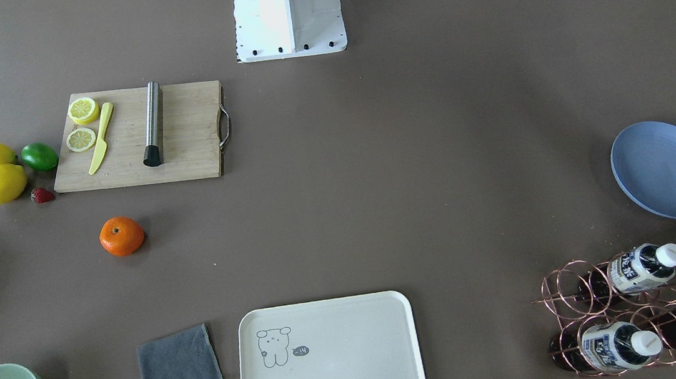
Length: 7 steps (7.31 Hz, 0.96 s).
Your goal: Pick orange to plate
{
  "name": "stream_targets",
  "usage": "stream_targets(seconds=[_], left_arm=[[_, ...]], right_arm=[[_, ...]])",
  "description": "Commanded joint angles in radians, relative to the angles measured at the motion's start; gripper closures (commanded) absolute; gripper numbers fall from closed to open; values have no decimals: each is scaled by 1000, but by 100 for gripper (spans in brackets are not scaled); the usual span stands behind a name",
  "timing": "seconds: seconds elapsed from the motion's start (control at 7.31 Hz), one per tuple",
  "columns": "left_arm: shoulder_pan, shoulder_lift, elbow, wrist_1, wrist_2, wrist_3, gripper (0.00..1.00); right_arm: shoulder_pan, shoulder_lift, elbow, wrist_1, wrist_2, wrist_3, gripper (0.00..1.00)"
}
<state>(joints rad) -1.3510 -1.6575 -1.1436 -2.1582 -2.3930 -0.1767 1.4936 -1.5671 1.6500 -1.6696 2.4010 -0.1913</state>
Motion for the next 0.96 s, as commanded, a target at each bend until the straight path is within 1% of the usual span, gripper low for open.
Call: stream_targets(seconds=[0.0, 0.14, 0.27, 0.41, 0.68, 0.82], left_arm=[[33, -16, 25, 0, 0, -10, 7], [35, -16, 36, 0, 0, -10, 9], [39, -18, 38, 0, 0, -10, 12], [41, -18, 41, 1, 2, -10, 24], [41, -16, 47, 1, 2, -12, 52], [41, -16, 53, 1, 2, -12, 76]], right_arm=[[-1, -31, -1, 57, 15, -4, 0], [-6, -59, -10, 156, 15, 3, 0], [-6, -82, -10, 201, 16, 6, 0], [-6, -83, -10, 205, 18, 7, 0], [-7, -88, -10, 206, 26, 6, 0], [-7, -88, -3, 208, 42, 4, 0]])
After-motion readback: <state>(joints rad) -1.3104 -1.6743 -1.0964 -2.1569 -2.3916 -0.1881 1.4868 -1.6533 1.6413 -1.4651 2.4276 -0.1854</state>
